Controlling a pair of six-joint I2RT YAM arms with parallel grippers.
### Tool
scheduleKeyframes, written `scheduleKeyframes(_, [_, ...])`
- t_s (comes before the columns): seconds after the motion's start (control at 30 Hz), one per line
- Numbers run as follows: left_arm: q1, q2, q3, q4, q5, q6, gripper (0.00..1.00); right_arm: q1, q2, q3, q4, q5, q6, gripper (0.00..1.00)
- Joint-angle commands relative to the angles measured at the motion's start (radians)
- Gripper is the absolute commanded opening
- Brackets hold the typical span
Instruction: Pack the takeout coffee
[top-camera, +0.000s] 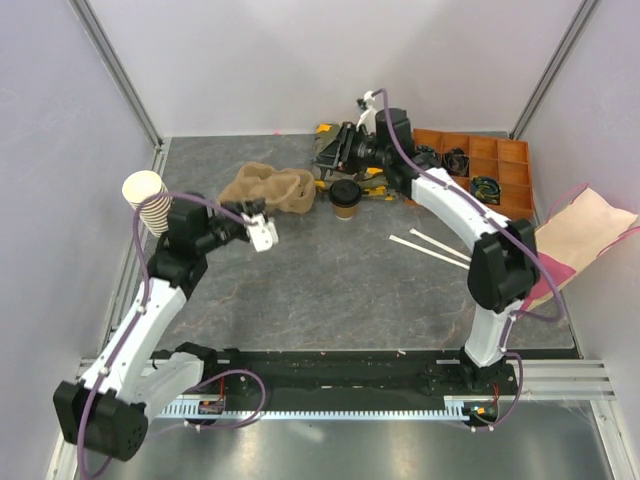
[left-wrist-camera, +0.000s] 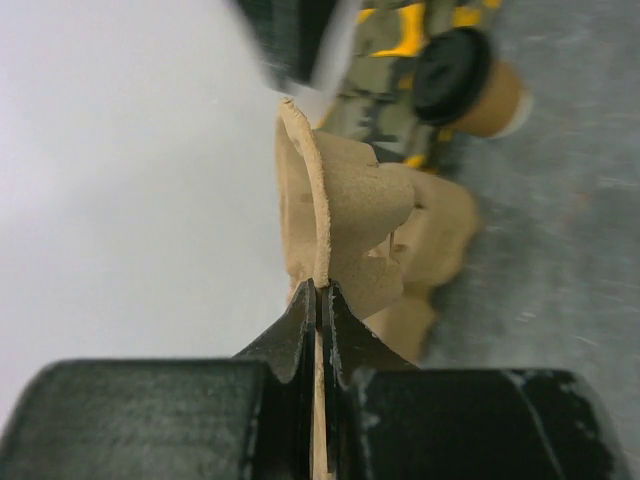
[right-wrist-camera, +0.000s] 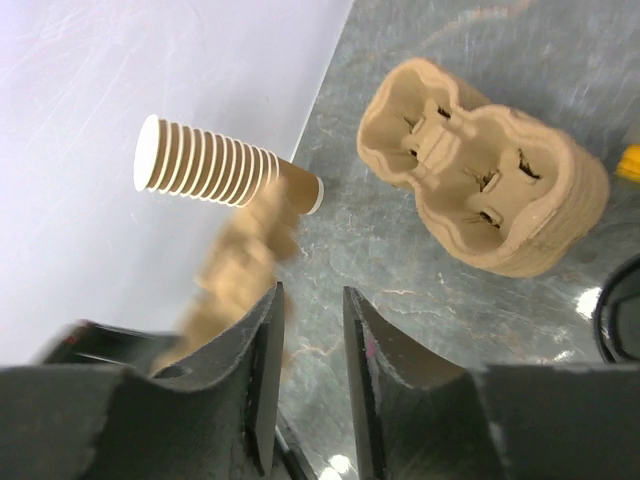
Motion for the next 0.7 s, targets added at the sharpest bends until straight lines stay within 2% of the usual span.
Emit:
scheduleKeyframes(0.0, [-0.071, -0.13, -0.146, -0.18, -0.046, 0.096, 0.02, -0.011, -0.162, 0.025, -0.119, -0.003, -0.177, 0.4])
scheduleKeyframes(0.07, [-0.136, -0.162, -0.215, -0.181, -0.121, 0.057, 0.02, -0.015, -0.226, 0.025, -0.214, 0.027, -0.306, 0.43])
scheduleKeyframes(0.17, [-0.233, -0.171, -0.289, -0.165, -0.228, -0.037, 0.02, -0.039, -0.317, 0.036, -0.372, 0.087, -0.489, 0.57])
scheduleKeyframes(0.23, [-0.308, -0.182, -0.347, -0.123, -0.28, -0.074, 0.02, -0.093, -0.379, 0.051, -0.48, 0.092, -0.575, 0.59])
scheduleKeyframes(0.33, [-0.391, -0.185, -0.412, -0.077, -0.359, -0.129, 0.02, -0.214, -0.433, 0.086, -0.628, 0.017, -0.651, 0.63])
scheduleKeyframes(0.43, [-0.459, -0.161, -0.441, -0.071, -0.409, -0.186, 0.02, -0.312, -0.487, 0.094, -0.772, -0.011, -0.789, 0.7])
scheduleKeyframes(0.57, [-0.51, -0.125, -0.452, -0.068, -0.431, -0.238, 0.02, -0.332, -0.57, 0.094, -0.928, 0.127, -0.941, 0.73])
scheduleKeyframes(0.6, [-0.514, -0.11, -0.45, -0.068, -0.431, -0.244, 0.04, -0.332, -0.593, 0.089, -0.963, 0.162, -0.967, 0.73])
scheduleKeyframes(0.67, [-0.522, -0.102, -0.445, -0.091, -0.399, -0.249, 0.13, -0.334, -0.662, 0.086, -0.989, 0.261, -0.972, 0.81])
